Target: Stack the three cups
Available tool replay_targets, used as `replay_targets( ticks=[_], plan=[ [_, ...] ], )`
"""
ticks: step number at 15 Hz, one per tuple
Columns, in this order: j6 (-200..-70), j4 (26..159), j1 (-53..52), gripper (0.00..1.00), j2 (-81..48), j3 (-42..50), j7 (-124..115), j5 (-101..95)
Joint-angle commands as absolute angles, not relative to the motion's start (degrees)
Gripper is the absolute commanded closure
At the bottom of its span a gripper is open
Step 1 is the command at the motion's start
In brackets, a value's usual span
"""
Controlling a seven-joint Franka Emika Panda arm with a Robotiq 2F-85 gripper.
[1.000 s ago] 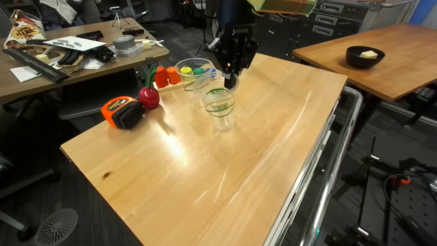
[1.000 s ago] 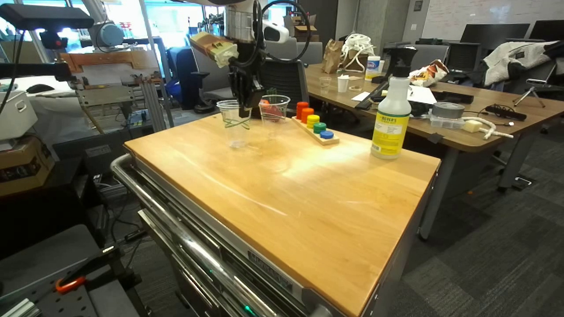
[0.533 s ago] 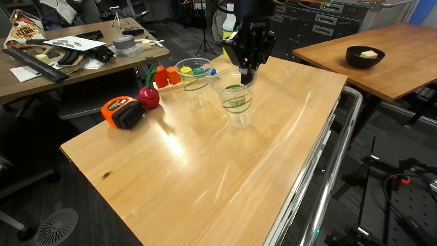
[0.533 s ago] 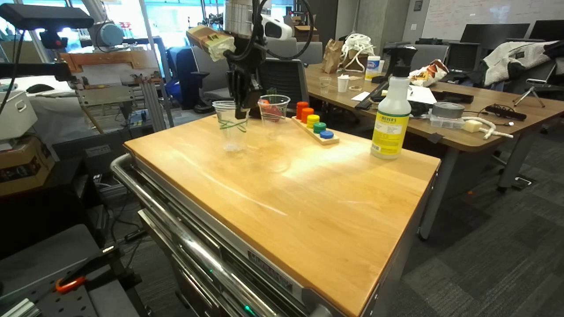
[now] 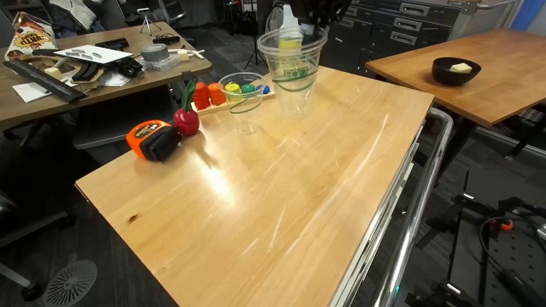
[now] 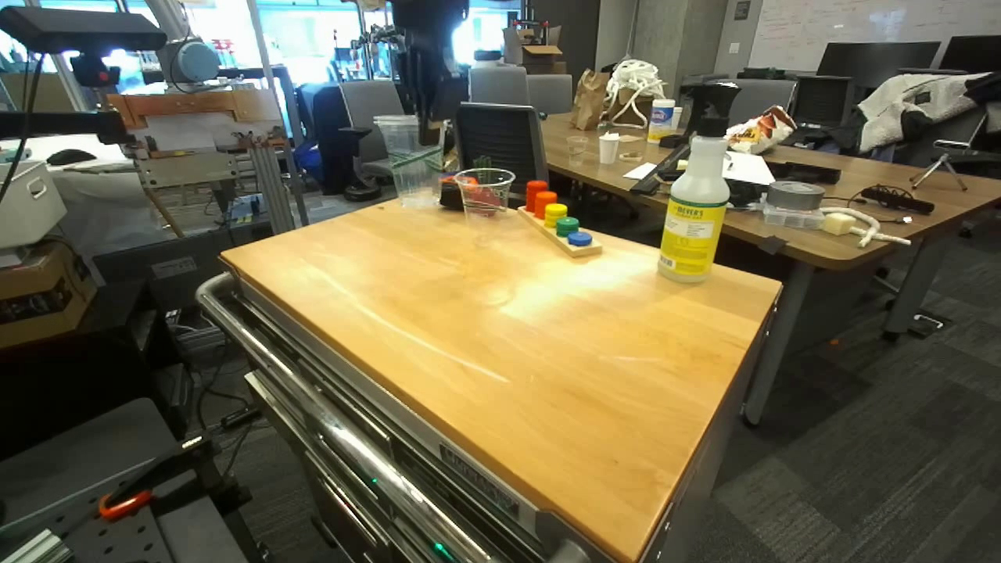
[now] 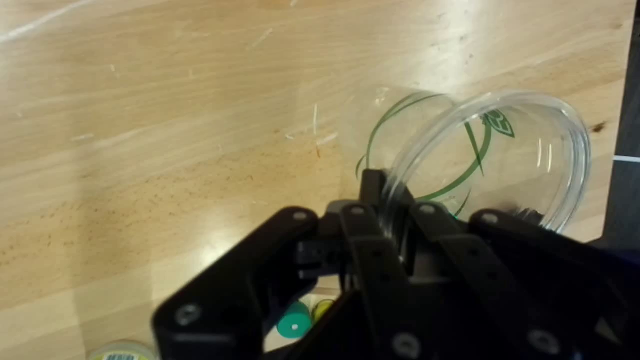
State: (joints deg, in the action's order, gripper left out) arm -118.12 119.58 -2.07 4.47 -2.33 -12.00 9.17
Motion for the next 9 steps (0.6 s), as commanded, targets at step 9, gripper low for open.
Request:
replay_targets(
  ticks=[9],
  plan=[
    [-121.79,105.06,-2.71,0.98,-4.19,-3.19,-17.27,7.58]
  ],
)
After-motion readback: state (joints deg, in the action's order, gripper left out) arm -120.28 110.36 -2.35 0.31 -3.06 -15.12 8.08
